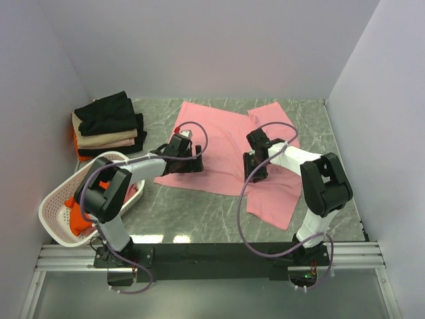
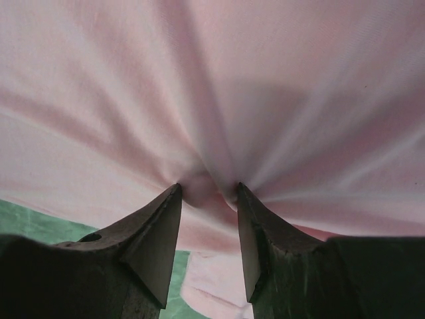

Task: Fold and stack the t-shirts
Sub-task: Flatten the tshirt out

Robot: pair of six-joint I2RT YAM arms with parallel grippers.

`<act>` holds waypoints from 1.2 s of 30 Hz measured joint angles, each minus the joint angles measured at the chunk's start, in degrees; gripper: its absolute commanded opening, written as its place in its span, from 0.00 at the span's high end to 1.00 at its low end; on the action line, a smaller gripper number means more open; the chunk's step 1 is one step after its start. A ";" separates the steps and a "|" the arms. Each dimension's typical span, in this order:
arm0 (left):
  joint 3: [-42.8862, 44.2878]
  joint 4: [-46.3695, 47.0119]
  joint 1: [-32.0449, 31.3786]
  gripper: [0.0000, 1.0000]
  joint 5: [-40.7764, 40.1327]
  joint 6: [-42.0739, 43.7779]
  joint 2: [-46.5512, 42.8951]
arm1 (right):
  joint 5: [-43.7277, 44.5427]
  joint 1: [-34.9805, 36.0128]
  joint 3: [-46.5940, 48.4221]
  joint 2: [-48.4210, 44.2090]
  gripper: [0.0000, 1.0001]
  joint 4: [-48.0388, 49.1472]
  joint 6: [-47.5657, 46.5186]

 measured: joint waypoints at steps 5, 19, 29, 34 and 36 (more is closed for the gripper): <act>-2.58 -0.24 0.00 0.08 -0.61 -0.35 -2.80 | -0.17 0.07 0.02 -0.20 0.53 -0.37 0.04; -10.27 -10.19 -0.04 0.04 -18.21 -12.66 -29.29 | 0.26 0.11 5.01 -4.85 0.50 -4.35 0.04; -14.62 -20.44 -0.50 0.05 -27.85 -29.22 -29.20 | -1.22 0.11 4.76 -15.82 0.50 -4.50 -0.26; -14.62 -19.69 -0.90 0.07 -28.68 -33.94 -26.47 | -2.49 0.09 3.61 -19.69 0.50 -4.22 -0.28; -14.62 -18.53 -1.07 0.09 -28.50 -35.23 -24.22 | -2.97 0.09 2.82 -21.03 0.50 -3.98 -0.28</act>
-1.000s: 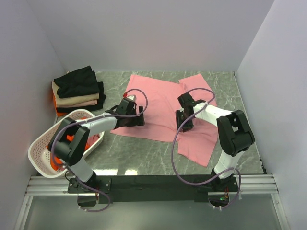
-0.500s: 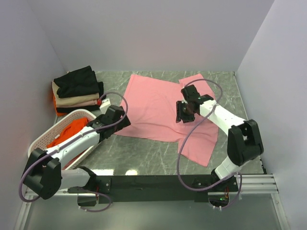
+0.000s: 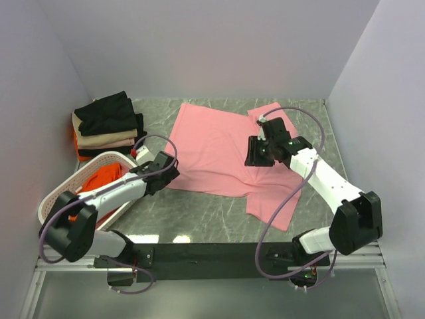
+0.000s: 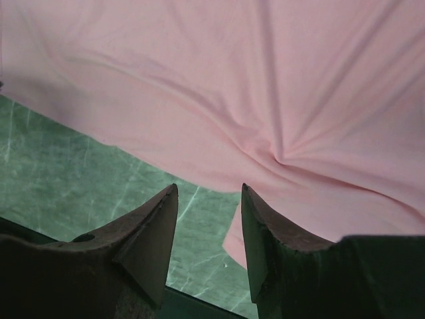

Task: Fold and stack the t-shirts
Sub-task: Flatten the tshirt out

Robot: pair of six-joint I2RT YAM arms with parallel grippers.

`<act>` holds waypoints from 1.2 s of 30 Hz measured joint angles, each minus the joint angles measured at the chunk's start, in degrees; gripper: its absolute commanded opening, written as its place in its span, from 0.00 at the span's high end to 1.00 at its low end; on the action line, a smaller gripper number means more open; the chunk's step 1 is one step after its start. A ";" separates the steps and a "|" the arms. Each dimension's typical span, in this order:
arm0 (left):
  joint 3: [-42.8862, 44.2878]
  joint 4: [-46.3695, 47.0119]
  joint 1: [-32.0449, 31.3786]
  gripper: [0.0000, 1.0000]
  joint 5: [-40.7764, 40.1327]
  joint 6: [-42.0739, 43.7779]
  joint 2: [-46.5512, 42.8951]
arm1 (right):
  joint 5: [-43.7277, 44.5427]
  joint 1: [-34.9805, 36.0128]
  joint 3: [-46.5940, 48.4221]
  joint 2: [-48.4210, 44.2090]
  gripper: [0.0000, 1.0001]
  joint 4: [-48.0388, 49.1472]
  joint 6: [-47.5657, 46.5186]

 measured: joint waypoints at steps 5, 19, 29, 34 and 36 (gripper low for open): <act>0.13 2.56 -0.11 0.12 0.37 -2.29 5.95 | -0.68 -0.24 -1.97 -2.36 0.50 0.09 -0.22; 1.79 3.26 0.04 0.30 -1.68 -7.82 10.71 | -2.23 -2.51 -5.99 -3.93 0.50 0.72 -1.55; 0.52 1.95 0.00 0.37 -3.02 -10.16 8.74 | -3.02 -2.82 -6.34 -3.93 0.49 1.09 -1.97; -0.37 1.92 -0.02 0.41 -3.67 -10.62 8.04 | -3.28 -2.82 -6.34 -3.93 0.49 1.14 -2.10; -0.59 1.95 -0.02 0.43 -3.72 -10.64 8.04 | -3.45 -2.89 -6.34 -4.02 0.49 1.14 -2.14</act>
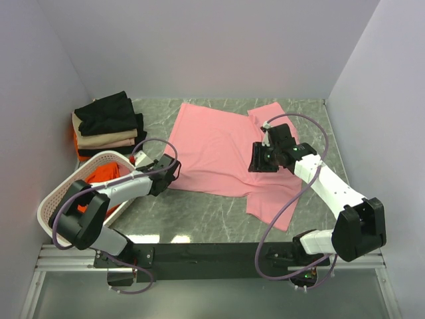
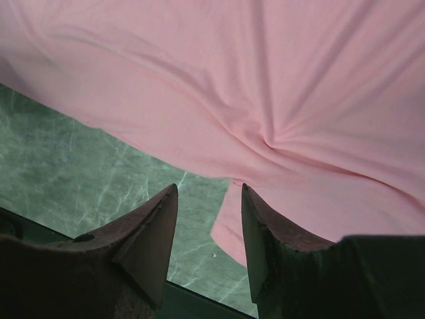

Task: Fold and stack the t-shirts
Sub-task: Flatten the tshirt out

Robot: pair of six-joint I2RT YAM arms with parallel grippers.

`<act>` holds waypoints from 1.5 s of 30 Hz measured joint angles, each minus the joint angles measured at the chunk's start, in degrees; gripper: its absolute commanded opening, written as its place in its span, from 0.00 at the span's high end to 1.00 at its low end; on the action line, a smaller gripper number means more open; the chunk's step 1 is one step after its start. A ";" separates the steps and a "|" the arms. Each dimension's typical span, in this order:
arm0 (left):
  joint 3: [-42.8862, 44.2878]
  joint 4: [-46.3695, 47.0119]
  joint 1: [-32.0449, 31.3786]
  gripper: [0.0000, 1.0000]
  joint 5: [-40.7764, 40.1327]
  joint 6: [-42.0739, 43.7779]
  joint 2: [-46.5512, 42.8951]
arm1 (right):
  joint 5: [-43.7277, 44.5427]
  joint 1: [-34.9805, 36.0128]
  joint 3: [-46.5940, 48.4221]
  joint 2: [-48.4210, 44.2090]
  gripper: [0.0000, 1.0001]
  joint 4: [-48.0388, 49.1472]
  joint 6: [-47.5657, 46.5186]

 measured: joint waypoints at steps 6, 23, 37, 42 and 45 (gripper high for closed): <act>-0.07 0.33 -0.04 0.50 -0.31 0.02 0.98 | -0.42 -0.15 -0.20 -0.72 0.49 0.11 -0.02; 0.33 1.57 0.22 0.99 -1.64 0.68 2.75 | -0.33 -0.46 -0.44 -0.90 0.49 0.04 -0.22; 3.85 -2.08 0.24 0.99 -1.18 11.39 -4.87 | 8.09 -0.76 -10.86 -6.62 0.49 -1.27 7.43; 4.31 -1.75 0.31 0.99 -0.52 15.41 -5.66 | 9.84 -5.55 -12.17 -5.49 0.48 -0.48 10.32; 4.31 -1.05 0.35 0.99 0.57 17.16 -5.92 | 10.99 -8.66 -10.67 -2.64 0.48 0.15 11.23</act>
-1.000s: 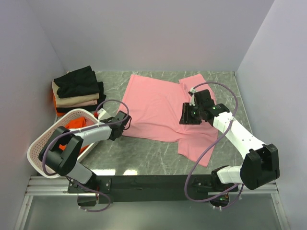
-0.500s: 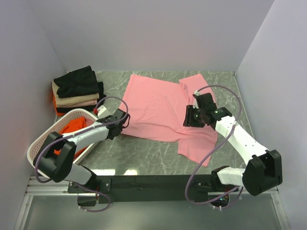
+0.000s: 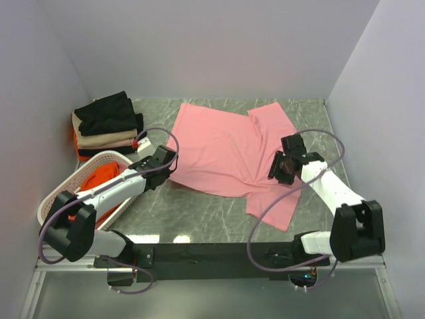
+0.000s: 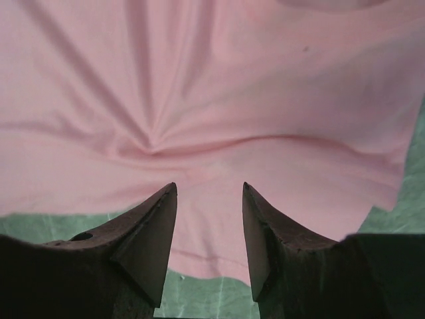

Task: Fold and stack the t-shirts
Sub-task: Flatten the tshirt out

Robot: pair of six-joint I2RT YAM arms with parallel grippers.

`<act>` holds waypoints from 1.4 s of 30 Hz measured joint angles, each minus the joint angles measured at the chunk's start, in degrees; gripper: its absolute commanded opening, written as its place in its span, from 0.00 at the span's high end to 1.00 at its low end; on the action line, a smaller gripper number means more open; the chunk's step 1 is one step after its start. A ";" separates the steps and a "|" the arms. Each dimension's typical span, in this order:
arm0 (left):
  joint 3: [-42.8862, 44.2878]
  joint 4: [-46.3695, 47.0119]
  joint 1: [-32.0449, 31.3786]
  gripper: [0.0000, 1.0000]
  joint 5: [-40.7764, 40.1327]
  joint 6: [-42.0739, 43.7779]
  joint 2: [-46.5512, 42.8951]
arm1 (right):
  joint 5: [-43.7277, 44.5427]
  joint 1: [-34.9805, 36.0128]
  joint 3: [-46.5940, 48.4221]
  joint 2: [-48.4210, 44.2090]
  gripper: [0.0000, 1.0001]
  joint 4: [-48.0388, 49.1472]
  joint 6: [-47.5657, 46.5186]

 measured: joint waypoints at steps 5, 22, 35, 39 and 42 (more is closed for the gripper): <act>0.00 2.12 0.07 0.99 2.16 2.45 -0.20 | 2.43 -3.21 9.05 11.06 0.49 0.94 -0.07; -1.25 4.44 0.11 0.99 5.42 4.42 -1.11 | 8.83 -13.51 39.15 40.33 0.51 -0.31 -1.55; -1.55 4.13 0.11 0.99 5.55 5.42 -3.15 | 14.08 -17.25 44.89 47.45 0.51 -3.28 -3.06; -1.55 4.04 0.11 0.99 5.55 5.42 -3.17 | 14.84 -17.25 48.50 50.73 0.55 -4.09 -3.76; -1.55 3.98 0.11 0.99 5.55 5.42 -3.17 | 14.86 -17.25 49.86 51.89 0.65 -4.48 -4.20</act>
